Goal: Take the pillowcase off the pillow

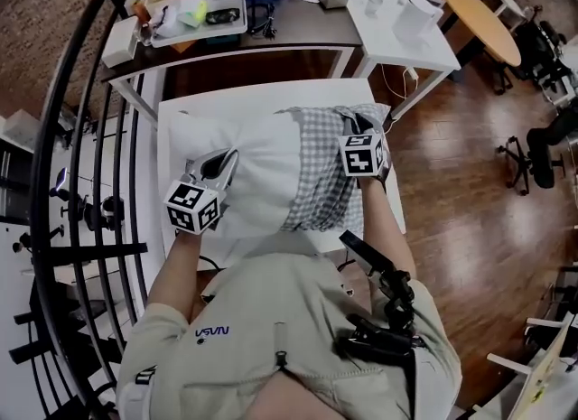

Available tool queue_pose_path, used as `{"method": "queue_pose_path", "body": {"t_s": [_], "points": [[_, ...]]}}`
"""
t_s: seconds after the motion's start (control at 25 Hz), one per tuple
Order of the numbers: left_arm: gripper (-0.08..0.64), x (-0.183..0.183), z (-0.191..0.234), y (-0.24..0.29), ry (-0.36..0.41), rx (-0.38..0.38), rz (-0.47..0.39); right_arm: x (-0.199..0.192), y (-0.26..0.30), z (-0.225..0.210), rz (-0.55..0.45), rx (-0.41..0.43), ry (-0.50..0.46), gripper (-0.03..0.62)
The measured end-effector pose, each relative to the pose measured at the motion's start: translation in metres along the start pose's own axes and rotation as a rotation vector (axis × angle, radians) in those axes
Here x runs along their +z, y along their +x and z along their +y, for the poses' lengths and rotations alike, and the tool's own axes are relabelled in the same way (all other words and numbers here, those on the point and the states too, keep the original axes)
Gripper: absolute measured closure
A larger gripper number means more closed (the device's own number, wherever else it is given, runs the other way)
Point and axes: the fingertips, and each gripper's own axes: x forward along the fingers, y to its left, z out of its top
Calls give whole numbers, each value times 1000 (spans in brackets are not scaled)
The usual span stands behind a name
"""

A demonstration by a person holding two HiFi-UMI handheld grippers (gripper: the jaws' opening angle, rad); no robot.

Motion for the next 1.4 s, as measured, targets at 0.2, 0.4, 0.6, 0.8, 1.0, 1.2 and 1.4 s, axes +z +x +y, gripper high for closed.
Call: {"method": "queue_pose_path", "body": {"t_s": [0.2,0.4,0.6,0.8,1.0,1.2,1.4], "points": [[480,11,2,8,76,13,-22,11,-50,17,-101,59,125,495],[309,18,-48,-14,216,-36,-10,-7,-118,75,-123,165,171,495],[260,-57,-103,-26,259,-128,165,-64,-160,129,4,256,205,435],[294,-106,-87,-24,249,-55,267,-93,-178,188,92,366,182,408],[500,-96,-81,-17,200,-54,249,-112,-154,233,167,442,142,388],[546,-57,-87,-23,162,-60,124,-104,-133,204,126,275,48,572],[548,3,-54,-39,61,-1,-13,-88,-151,130,53,48,58,578]]}}
